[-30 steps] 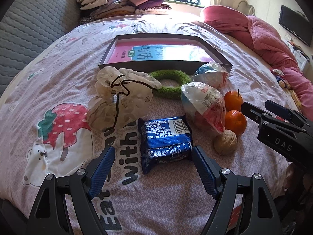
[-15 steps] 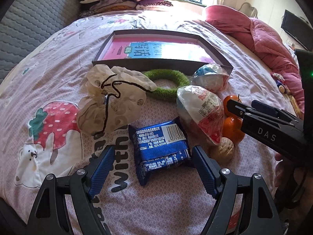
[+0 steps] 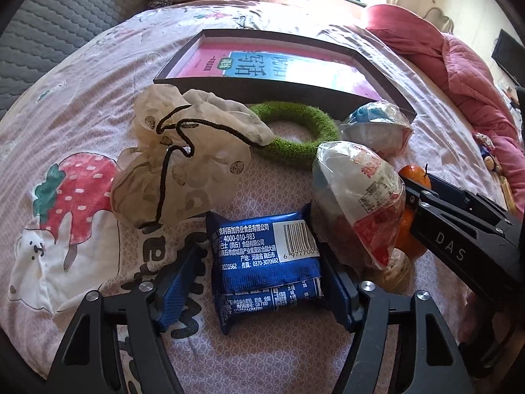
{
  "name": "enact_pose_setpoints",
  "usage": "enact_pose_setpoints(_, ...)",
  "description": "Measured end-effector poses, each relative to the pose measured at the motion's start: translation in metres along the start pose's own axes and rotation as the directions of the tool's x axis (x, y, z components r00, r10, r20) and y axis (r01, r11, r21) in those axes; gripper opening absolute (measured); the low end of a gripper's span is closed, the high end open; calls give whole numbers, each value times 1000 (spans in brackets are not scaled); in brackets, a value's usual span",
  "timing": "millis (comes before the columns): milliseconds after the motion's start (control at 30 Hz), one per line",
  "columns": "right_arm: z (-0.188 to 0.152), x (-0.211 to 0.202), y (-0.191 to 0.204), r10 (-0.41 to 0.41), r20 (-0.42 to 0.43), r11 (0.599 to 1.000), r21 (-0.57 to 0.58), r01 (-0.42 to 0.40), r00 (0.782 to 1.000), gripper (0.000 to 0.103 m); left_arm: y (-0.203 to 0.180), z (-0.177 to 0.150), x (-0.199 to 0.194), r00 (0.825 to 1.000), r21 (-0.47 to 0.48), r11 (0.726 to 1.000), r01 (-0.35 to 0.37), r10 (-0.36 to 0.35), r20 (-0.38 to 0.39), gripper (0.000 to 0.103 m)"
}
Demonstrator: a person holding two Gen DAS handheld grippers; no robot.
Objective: Organize objects
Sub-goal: 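Grasp the blue snack packet with the left tool while the right tool grasps an orange, then carry the snack packet and the orange over the tray with both tools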
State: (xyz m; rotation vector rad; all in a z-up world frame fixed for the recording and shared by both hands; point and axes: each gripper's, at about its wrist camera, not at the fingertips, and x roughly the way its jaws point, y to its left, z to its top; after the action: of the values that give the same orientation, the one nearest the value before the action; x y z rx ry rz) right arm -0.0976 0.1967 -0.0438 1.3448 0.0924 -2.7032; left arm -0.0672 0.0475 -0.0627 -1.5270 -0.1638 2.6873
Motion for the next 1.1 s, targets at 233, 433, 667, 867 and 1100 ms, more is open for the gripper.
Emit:
enact_pose_setpoints(233,-2,-4,-1,25,22,1000,-3,-25,999,39,-5,-2,-4,1000,50,999,-4,3,18,57)
enact_pose_setpoints(433,-4,-14,-3,28,56,1000,3,-28,998,39,-5,-6,-11,1000,60,998,17,-18,21,57)
enact_pose_setpoints(667,-5,-32,-2,45,99,999,-1,-45,994,39,-3,-10,-27,998,69,997,29,-32,50,57)
enact_pose_setpoints(867,-7,-46,3,65,130,998,-11,-64,989,39,-2,-12,-44,995,74,997,25,-32,95,57)
enact_pose_setpoints(1100,-7,-64,6,77,166,997,-15,-76,983,39,-6,-12,-63,990,72,997,22,-32,139,57)
